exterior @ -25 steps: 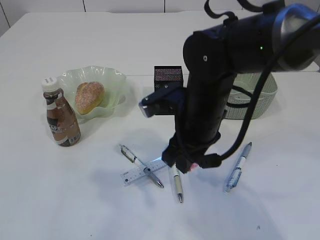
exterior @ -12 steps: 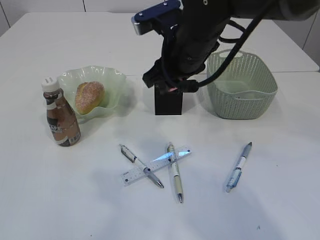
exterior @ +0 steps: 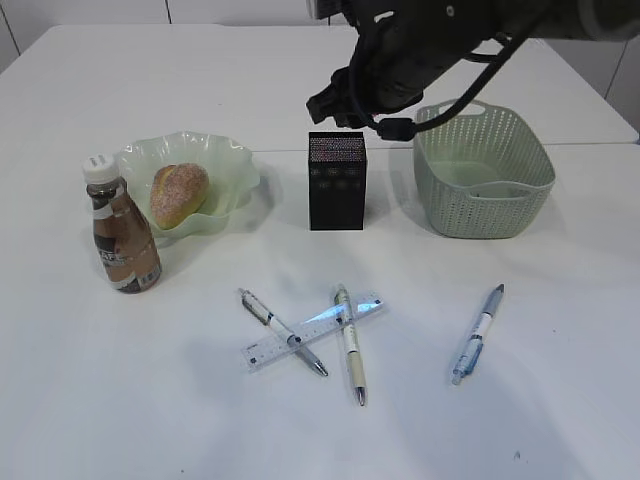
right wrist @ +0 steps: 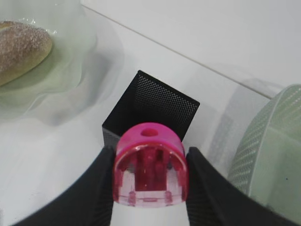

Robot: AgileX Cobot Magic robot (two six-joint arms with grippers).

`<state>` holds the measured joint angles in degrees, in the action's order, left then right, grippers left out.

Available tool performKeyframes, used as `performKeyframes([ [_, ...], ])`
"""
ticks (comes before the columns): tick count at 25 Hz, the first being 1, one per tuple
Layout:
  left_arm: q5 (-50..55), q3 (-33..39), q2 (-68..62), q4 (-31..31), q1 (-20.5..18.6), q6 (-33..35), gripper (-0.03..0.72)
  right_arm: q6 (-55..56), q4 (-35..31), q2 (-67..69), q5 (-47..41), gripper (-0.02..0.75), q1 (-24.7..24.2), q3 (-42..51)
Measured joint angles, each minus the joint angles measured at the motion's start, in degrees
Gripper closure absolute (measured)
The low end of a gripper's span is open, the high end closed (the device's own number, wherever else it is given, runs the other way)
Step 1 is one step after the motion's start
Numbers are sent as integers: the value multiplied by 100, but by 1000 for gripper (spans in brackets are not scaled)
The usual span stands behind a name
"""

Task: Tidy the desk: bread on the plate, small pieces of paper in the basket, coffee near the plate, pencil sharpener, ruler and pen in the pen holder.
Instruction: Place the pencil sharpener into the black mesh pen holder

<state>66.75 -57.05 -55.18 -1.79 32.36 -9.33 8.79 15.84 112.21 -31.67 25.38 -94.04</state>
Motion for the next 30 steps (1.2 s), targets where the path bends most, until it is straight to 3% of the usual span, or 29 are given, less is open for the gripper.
performKeyframes([
  [18,-33,0,0,0,0,0,449,72,94,1018,1836,424,-179,-22],
  [30,-33,0,0,0,0,0,449,95,356,1191,2120,424,-311,-22],
])
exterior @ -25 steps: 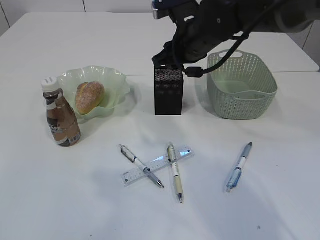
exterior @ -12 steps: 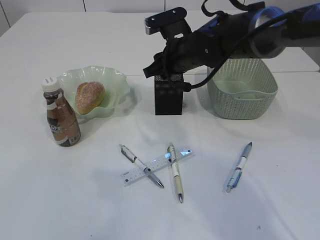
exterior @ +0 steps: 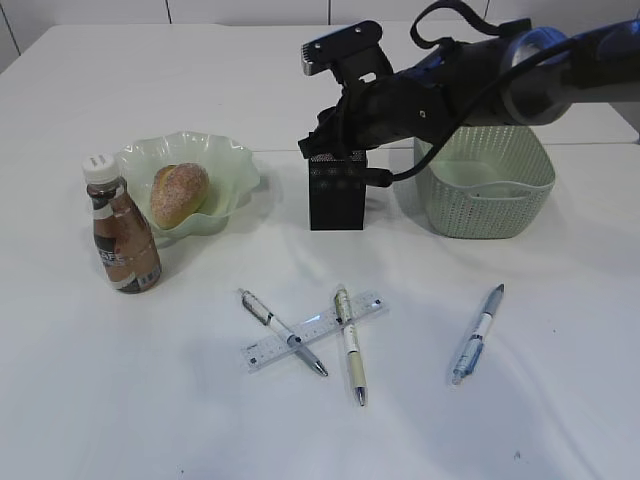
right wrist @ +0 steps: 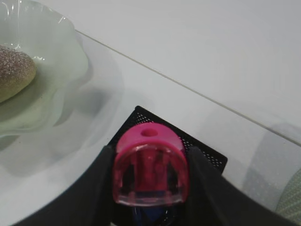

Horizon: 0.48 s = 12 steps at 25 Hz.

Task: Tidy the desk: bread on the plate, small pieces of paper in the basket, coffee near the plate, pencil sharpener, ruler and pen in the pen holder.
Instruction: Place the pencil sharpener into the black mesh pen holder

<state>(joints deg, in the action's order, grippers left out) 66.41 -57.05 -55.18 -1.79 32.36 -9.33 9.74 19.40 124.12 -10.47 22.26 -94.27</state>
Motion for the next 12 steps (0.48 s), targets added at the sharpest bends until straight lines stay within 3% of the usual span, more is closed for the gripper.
performKeyframes([
  [12,0,0,0,0,0,0,449,0,304,106,98,424,0,0],
])
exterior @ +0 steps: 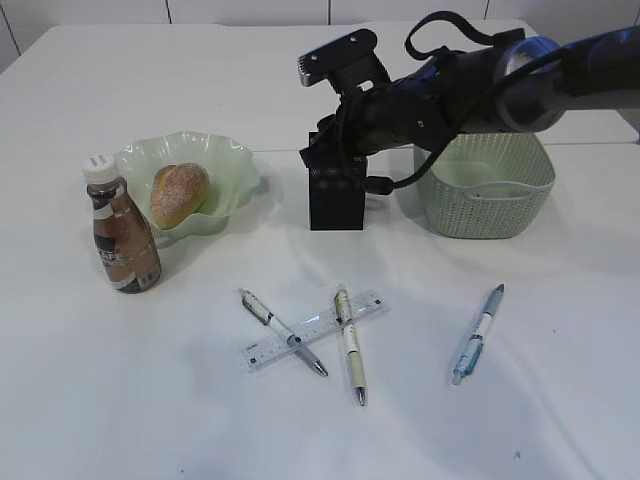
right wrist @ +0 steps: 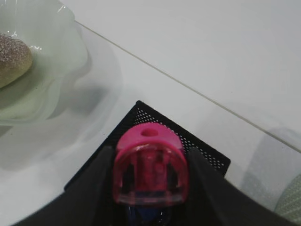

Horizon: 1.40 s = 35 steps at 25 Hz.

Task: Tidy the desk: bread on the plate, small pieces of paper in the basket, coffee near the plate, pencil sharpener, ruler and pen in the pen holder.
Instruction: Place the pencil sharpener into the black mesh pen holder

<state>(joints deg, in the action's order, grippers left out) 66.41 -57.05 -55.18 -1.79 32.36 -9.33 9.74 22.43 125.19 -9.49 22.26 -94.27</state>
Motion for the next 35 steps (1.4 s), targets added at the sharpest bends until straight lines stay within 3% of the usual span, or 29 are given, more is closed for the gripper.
performKeyframes([
  [10,0,0,0,0,0,0,448,0,36,0,61,353,0,0],
  [25,0,0,0,0,0,0,448,0,60,0,82,340,0,0],
  [30,0,0,0,0,0,0,448,0,86,0,173,275,0,0],
  [35,0,0,0,0,0,0,448,0,96,0,237,258,0,0],
])
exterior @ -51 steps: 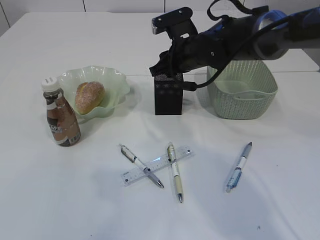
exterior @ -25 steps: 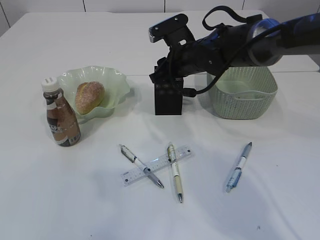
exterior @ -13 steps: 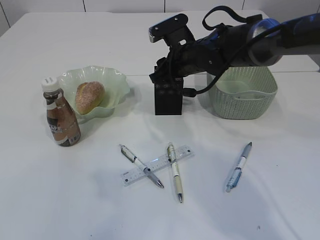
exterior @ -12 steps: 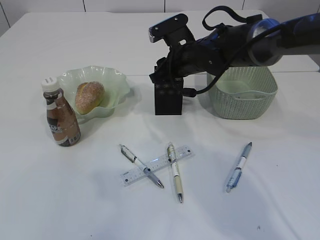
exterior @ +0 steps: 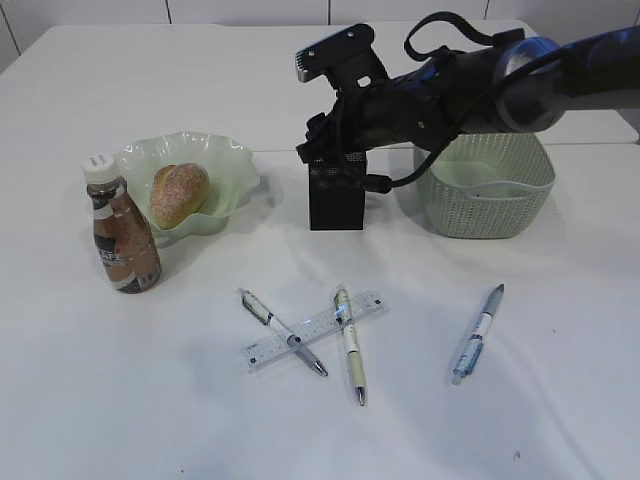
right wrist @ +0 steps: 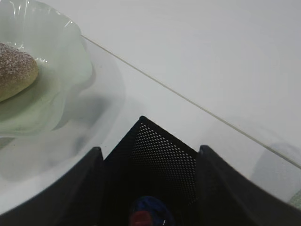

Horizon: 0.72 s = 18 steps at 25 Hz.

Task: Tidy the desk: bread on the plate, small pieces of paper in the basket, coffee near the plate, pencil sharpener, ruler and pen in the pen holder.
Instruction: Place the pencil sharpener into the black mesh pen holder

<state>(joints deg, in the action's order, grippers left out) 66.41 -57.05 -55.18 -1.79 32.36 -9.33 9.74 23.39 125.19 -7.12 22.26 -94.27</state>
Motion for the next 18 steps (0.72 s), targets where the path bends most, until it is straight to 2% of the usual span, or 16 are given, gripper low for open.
performKeyframes([
  [6,-11,0,0,0,0,0,448,0,74,-53,-235,258,0,0],
  [12,-75,0,0,-13,0,0,449,0,88,-641,-1258,258,0,0],
  [18,-162,0,0,-13,0,0,448,0,-320,-1170,-2455,258,0,0],
])
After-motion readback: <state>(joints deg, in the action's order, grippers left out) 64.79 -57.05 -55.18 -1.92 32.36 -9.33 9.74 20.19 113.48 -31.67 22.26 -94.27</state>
